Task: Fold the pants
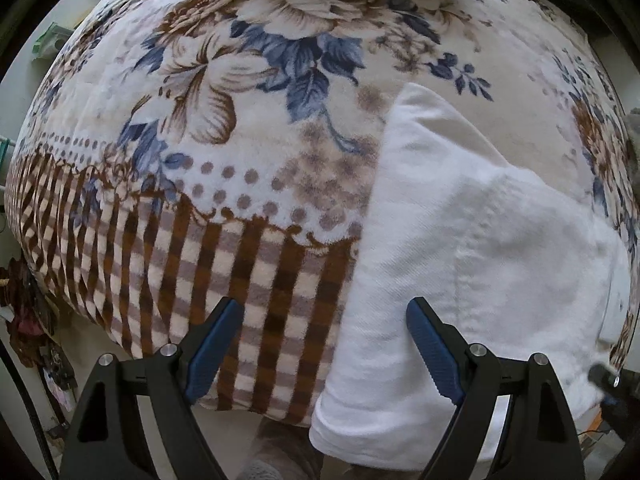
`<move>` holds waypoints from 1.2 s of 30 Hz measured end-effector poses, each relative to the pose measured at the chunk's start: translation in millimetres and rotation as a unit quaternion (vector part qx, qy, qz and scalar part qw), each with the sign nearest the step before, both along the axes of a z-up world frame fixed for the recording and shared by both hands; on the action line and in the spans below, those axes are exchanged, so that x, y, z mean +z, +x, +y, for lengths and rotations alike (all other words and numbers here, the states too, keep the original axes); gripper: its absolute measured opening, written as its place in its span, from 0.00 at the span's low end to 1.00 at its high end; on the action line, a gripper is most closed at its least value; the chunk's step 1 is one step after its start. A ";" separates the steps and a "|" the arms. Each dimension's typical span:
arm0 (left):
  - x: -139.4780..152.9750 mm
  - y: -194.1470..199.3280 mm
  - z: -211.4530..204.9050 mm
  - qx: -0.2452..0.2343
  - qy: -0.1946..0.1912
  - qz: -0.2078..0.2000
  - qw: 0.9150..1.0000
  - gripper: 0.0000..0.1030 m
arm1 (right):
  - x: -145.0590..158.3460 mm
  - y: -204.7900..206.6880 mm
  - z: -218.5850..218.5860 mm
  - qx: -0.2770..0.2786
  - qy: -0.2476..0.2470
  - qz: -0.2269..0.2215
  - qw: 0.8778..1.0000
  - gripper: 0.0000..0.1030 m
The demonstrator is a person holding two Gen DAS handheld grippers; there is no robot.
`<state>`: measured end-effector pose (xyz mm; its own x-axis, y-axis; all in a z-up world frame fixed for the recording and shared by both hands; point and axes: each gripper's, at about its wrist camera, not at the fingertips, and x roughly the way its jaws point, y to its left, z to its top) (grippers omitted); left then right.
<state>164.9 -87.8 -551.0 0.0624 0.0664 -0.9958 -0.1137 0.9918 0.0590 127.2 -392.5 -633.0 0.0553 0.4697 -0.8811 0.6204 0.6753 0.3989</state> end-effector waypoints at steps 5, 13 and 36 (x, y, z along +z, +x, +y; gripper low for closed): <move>3.5 20.8 10.1 0.003 -0.012 -0.007 1.000 0.83 | -44.7 2.3 3.5 0.004 0.038 0.075 0.996 0.35; 10.7 88.7 16.1 0.000 -0.061 -0.033 0.998 0.83 | 14.7 60.4 -15.7 0.010 -0.024 -0.054 0.998 0.77; -40.0 135.3 2.2 0.006 -0.166 -0.025 0.986 0.28 | -18.9 115.8 -30.6 0.007 -0.038 -0.076 0.996 0.16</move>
